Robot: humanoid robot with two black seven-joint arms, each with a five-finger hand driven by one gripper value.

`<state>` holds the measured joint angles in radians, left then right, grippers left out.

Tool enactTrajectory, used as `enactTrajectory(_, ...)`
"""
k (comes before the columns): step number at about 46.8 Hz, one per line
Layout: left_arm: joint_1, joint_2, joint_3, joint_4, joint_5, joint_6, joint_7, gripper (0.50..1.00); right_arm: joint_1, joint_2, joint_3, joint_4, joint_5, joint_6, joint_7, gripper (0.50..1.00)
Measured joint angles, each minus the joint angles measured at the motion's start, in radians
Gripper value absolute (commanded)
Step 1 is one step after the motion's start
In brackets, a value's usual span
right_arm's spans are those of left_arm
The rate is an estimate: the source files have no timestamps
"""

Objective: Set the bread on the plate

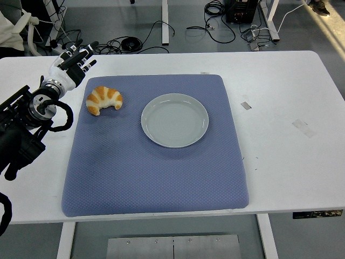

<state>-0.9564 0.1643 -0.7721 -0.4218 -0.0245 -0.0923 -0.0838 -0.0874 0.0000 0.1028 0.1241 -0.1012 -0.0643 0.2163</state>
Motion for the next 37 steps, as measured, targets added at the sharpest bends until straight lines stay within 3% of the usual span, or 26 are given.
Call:
enactTrajectory(15, -0.004, 0.044, 0.000, 0.000, 0.006, -0.010, 0.000, 0.983, 0.000, 0.000, 0.000, 0.000, 0.000, 0.000, 0.000, 1.000)
enactTrajectory(37, -0.001, 0.033, 0.003, 0.000, 0.006, -0.007, 0.000, 0.983, 0.000, 0.000, 0.000, 0.000, 0.000, 0.000, 0.000, 1.000)
